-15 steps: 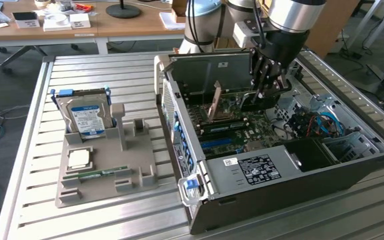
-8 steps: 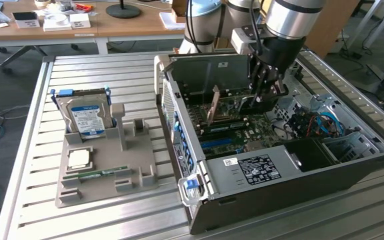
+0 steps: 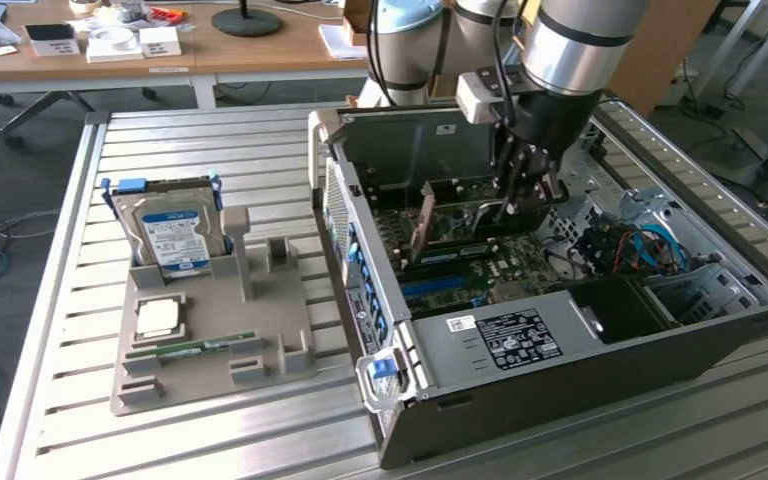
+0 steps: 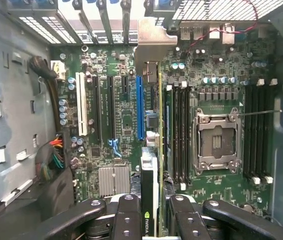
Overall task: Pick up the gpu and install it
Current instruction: 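Insert the gpu into the slot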
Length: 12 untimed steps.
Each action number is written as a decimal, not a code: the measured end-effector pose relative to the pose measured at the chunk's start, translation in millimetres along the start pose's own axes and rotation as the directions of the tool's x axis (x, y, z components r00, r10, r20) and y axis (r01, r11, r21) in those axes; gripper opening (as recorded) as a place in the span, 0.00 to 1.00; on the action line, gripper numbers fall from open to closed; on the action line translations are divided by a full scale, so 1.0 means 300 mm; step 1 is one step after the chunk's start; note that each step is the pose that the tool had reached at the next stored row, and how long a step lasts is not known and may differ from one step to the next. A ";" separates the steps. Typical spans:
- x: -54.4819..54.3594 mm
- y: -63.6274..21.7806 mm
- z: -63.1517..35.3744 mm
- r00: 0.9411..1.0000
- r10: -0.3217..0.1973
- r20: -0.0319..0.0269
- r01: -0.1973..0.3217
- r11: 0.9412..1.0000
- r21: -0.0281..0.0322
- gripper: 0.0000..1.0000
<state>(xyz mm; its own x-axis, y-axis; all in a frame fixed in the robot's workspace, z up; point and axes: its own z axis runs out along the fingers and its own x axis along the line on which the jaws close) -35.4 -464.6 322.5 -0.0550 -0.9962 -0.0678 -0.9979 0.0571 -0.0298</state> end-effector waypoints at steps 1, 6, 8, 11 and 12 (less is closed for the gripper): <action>0.001 0.001 0.006 1.000 0.000 0.000 0.000 1.000 0.000 0.27; 0.002 0.004 0.018 1.000 0.000 0.000 0.000 1.000 0.000 0.27; 0.002 0.012 0.020 1.000 0.000 0.000 0.000 1.000 0.000 0.27; 0.003 0.024 0.023 1.000 0.000 0.000 0.000 1.000 0.000 0.27; 0.003 0.027 0.025 1.000 0.000 0.000 0.000 1.000 0.000 0.27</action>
<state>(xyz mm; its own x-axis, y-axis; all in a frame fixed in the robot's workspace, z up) -43.3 -464.6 314.7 -0.0550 -0.9962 -0.0679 -0.9979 0.0571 -0.0299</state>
